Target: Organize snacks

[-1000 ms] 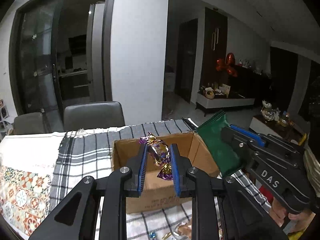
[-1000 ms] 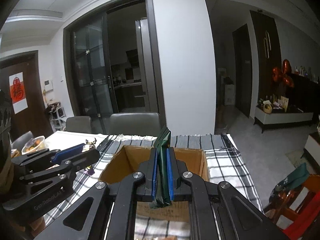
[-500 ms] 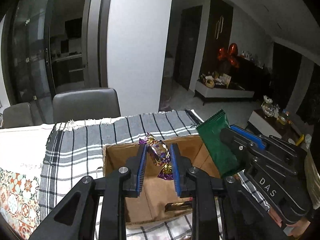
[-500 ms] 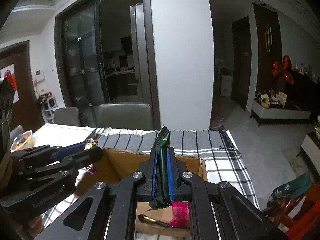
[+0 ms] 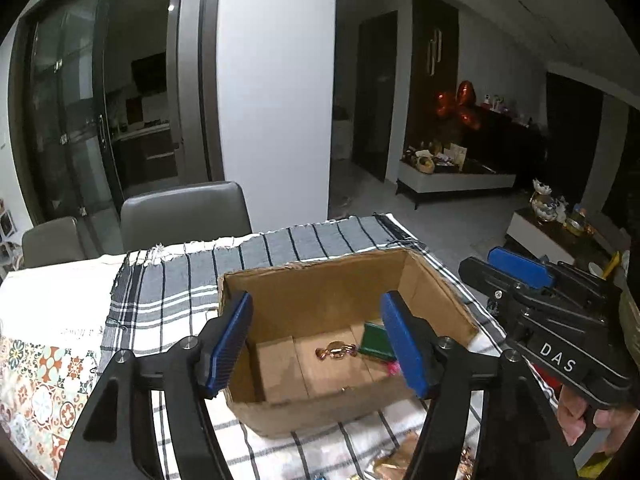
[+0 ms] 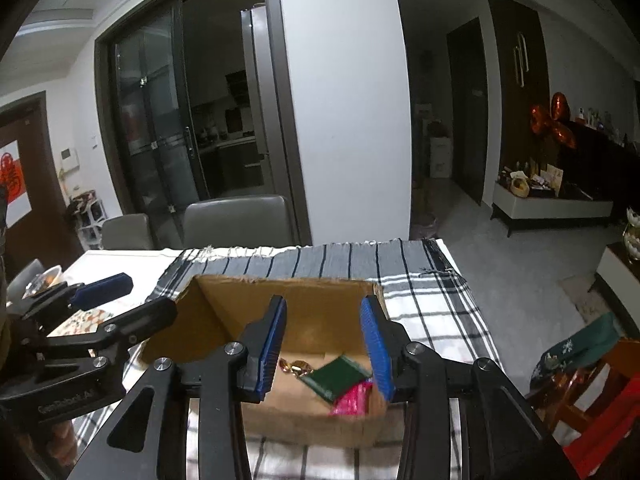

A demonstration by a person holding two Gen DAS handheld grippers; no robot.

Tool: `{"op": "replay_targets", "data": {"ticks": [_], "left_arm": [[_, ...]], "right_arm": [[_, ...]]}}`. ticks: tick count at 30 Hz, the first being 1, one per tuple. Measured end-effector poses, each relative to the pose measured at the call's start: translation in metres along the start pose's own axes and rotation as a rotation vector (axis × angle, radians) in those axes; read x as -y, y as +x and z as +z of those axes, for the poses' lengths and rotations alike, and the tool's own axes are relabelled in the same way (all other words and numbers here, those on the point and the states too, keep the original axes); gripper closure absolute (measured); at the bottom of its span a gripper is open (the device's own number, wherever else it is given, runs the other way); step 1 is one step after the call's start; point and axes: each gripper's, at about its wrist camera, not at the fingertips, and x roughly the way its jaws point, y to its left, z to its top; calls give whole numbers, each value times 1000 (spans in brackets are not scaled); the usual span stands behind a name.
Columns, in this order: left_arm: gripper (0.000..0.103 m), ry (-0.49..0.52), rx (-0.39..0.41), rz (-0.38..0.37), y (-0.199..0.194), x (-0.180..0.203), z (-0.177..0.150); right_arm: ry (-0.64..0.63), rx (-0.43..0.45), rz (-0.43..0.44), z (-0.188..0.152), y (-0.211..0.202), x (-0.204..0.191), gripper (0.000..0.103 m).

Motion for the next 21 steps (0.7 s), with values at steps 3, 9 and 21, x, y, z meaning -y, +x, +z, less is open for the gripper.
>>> {"op": "replay_targets", "data": {"ticks": [3, 9, 21], "left_arm": [[37, 18, 19, -6, -18, 10, -7], [37, 74, 52, -11, -47, 28, -21], [34, 179, 1, -112, -54, 55, -62]], "right_arm": [[9, -8, 15, -8, -15, 0, 63], [18, -7, 1, -26, -45, 3, 63], [38, -51, -3, -65, -66, 10, 63]]}}
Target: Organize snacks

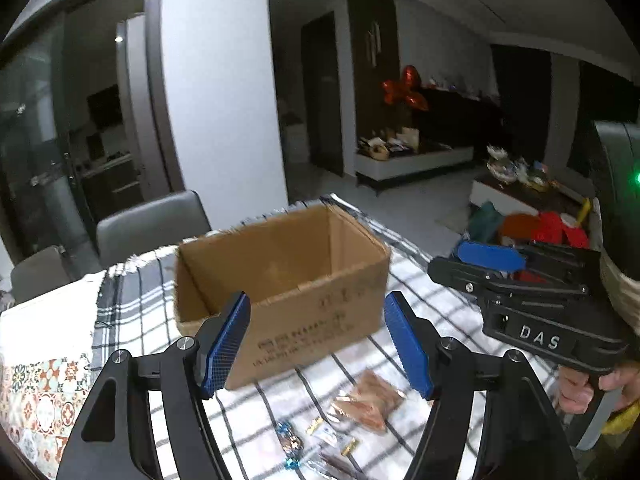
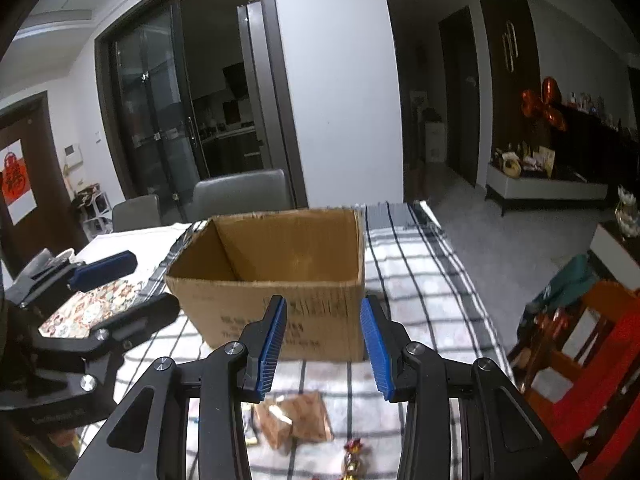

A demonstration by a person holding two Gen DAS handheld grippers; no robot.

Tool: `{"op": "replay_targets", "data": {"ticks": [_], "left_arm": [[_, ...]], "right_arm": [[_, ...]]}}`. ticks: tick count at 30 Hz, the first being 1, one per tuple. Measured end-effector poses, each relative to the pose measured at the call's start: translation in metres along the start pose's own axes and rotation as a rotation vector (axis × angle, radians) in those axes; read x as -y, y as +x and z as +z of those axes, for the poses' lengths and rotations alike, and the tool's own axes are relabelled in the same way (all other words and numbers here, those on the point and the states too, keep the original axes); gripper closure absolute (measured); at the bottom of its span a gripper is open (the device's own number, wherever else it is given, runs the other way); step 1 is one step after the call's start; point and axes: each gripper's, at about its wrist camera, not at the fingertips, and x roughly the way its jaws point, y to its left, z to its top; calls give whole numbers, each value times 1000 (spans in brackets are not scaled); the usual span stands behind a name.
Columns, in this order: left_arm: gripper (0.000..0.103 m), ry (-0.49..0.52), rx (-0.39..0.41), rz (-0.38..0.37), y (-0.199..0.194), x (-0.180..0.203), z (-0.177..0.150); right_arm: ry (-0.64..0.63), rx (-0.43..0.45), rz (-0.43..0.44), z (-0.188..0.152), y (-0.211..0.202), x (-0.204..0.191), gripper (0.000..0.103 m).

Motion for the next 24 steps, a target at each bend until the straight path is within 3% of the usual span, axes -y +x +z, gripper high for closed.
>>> {"op": "replay_targets", "data": {"ticks": [15, 24], "left_arm": [[35, 151, -238, -182, 55, 30, -54], [35, 187, -359, -275, 90, 35, -77]], "right_arm": [[68, -179, -33, -68, 21, 13, 63], [105, -294, -63, -102, 39, 18, 63]]}}
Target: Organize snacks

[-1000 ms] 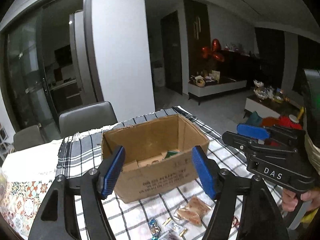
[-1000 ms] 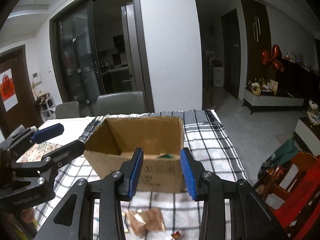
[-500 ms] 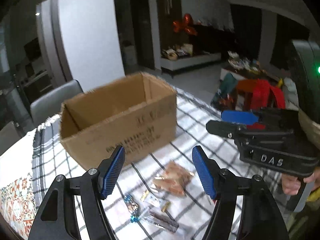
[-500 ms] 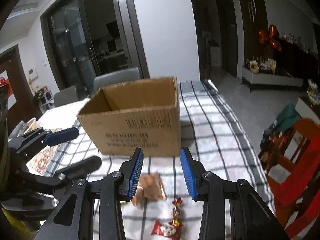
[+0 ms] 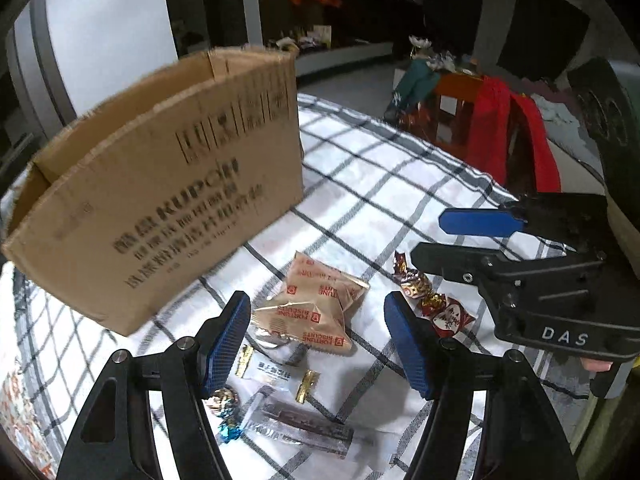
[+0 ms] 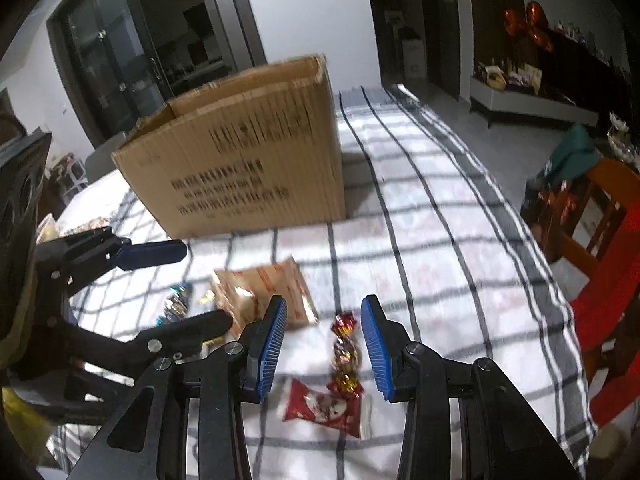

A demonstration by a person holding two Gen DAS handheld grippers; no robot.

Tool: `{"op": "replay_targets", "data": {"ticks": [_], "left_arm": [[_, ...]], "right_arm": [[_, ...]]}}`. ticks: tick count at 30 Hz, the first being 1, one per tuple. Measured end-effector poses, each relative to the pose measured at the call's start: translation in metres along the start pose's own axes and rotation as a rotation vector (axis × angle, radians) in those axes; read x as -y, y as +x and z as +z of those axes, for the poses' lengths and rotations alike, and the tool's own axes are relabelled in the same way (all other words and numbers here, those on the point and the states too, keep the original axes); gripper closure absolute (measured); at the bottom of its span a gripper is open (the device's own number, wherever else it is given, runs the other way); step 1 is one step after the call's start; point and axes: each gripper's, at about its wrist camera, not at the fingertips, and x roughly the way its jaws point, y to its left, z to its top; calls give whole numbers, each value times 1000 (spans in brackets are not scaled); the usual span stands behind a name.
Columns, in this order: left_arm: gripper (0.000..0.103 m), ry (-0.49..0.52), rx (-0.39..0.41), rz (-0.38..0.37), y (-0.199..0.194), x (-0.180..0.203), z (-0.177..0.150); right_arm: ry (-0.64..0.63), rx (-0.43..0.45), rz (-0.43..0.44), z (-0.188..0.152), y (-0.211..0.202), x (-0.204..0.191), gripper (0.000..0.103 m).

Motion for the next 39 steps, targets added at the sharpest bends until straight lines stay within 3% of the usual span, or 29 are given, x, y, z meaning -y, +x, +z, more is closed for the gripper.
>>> {"op": "replay_targets", "data": {"ticks": [6, 16, 22, 25, 39], "left_arm": [[35, -9, -60, -23, 24, -6, -2], [35, -15, -84, -24, 40, -10, 1], [34, -2, -100, -24, 50, -10, 5], [30, 5, -110, -15, 56, -9, 7], [26, 67, -112, 46, 77, 2, 19]], "right_arm": [[29, -58, -11, -10, 15, 7, 63], [40, -110, 6, -20, 30, 7, 64], [18, -114, 16, -22, 33, 4, 75], [7, -108, 8, -22, 33, 3, 85], [48, -71, 17, -12, 30, 14, 95]]}}
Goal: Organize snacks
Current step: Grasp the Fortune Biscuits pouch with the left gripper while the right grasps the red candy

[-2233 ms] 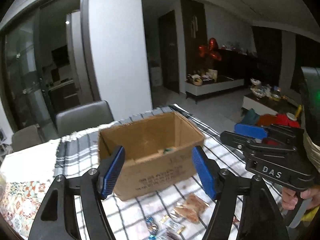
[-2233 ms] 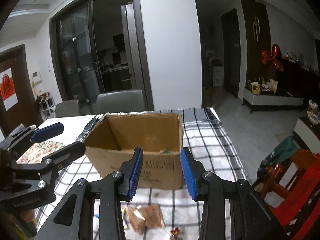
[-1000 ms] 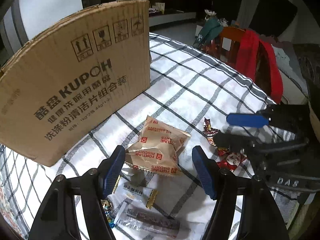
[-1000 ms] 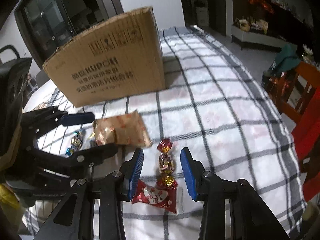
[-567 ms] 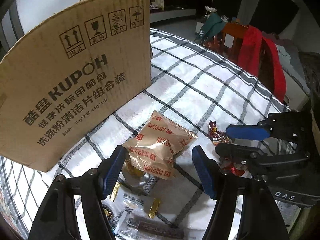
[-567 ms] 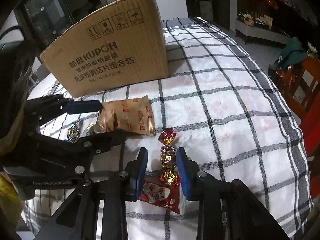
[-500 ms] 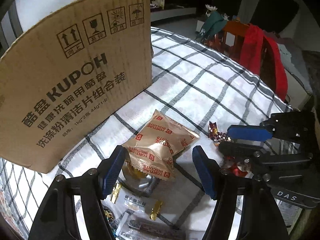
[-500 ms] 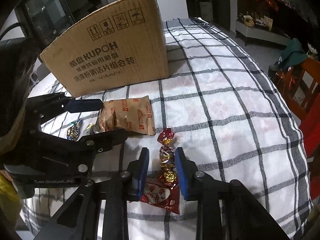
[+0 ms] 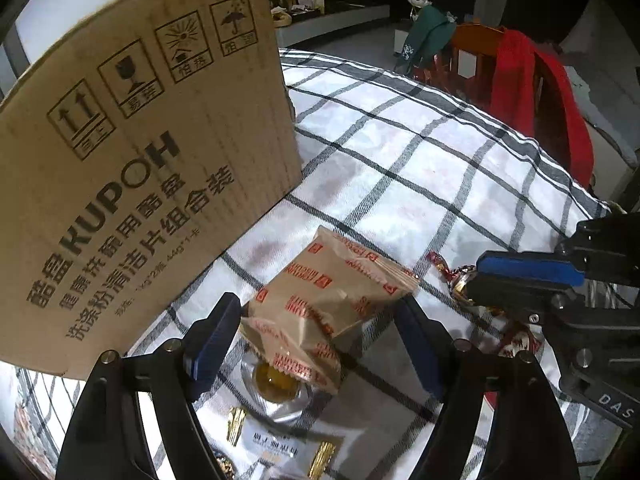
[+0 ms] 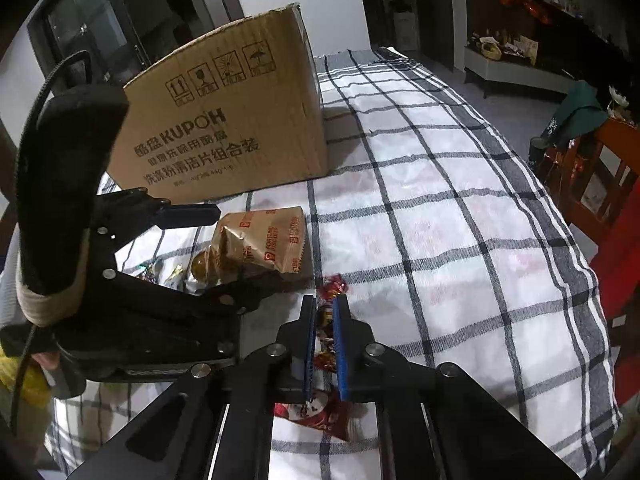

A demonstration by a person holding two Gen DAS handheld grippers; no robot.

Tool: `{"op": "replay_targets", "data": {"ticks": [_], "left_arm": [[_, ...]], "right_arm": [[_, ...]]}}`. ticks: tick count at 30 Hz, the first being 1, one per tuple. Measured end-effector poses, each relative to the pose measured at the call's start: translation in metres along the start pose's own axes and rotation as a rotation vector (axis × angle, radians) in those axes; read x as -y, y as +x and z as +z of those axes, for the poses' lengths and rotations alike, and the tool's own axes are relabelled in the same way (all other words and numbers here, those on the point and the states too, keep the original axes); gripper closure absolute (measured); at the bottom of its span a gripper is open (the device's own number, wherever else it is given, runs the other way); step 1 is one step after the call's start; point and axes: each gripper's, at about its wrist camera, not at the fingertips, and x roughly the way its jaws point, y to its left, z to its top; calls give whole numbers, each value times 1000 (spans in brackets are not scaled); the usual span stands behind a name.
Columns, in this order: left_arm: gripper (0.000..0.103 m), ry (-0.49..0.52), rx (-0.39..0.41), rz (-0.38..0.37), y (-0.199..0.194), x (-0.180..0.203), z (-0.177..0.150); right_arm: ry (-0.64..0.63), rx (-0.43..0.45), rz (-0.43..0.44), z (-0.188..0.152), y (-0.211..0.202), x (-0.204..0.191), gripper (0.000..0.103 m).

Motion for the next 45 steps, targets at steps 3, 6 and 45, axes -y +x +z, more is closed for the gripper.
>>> {"op": "replay_targets", "data": {"ticks": [3, 6, 45], "left_arm": [[45, -12, 7, -13, 1, 0, 2], [51, -7, 10, -25, -2, 1, 0], [61, -317, 121, -12, -72, 10, -41]], "right_arm": [[8, -3, 6, 0, 2, 3, 95], [20, -10, 24, -1, 4, 6, 95], [-39, 44, 11, -4, -15, 0, 83]]}}
